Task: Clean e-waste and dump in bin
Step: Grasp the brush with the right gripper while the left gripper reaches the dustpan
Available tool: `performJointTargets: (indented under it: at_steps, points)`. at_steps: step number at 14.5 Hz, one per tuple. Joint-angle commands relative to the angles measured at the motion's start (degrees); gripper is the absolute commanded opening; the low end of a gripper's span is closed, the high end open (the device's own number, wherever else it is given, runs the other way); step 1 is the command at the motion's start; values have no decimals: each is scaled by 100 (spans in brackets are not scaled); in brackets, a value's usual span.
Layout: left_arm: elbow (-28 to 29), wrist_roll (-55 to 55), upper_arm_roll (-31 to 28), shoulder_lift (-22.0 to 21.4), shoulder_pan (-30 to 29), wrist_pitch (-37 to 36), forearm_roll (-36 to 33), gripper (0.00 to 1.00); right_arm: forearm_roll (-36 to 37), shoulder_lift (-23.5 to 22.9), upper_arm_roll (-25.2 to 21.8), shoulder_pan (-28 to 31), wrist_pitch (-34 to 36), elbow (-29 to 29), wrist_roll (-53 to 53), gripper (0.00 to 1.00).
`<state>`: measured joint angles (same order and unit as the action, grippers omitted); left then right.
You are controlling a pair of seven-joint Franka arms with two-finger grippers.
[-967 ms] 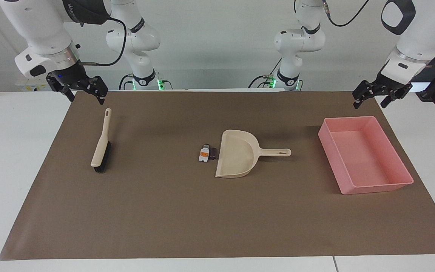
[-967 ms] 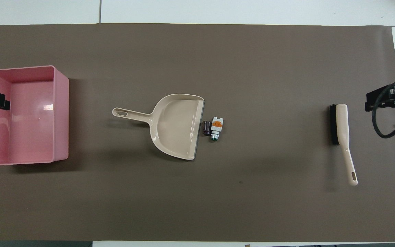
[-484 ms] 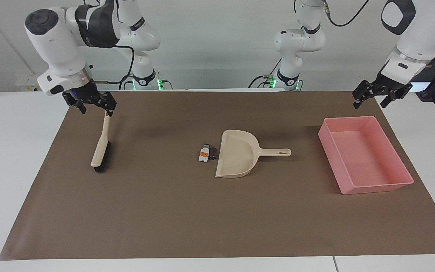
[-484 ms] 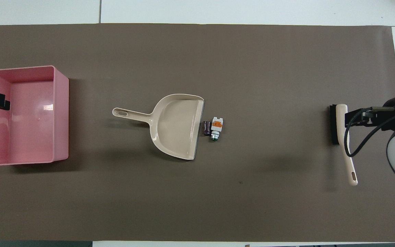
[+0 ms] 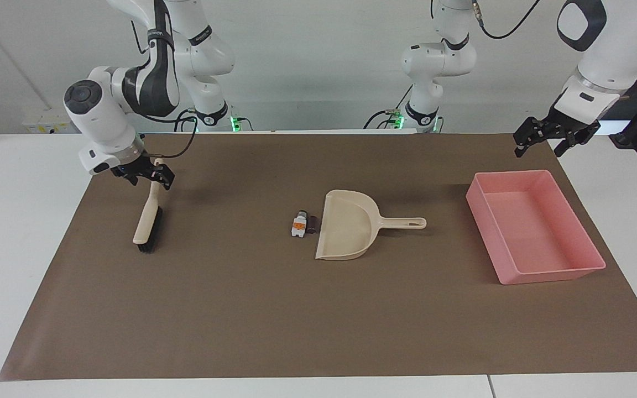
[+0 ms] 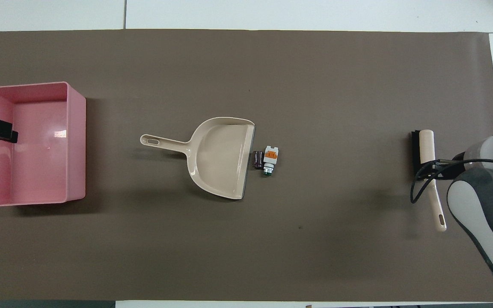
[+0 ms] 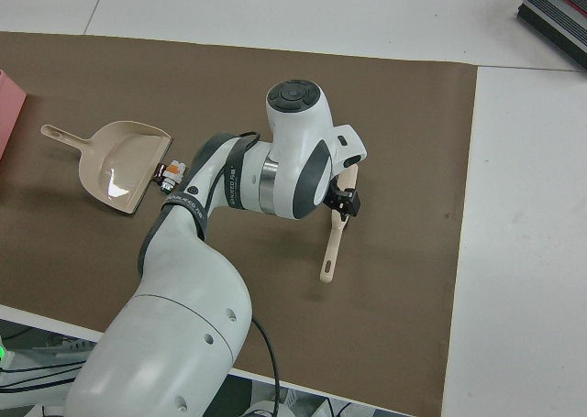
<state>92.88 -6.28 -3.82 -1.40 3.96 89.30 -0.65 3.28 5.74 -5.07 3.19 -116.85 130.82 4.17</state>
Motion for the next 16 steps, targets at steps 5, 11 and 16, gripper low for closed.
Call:
performJointTargets:
  at_steps: [5,11,16]
  points:
    - [1039,-1674,-13,-282,700,1563,-75,98,-38,50,33,410,-233,663,-602,100]
    - [1180,-3868,-13,324,1106,2504,-75,98,-46,94,33,410,-251,795,-619,81]
    - [1636,-6172,-13,755,1309,3189,-75,98,-46,121,33,410,-242,822,-707,11]
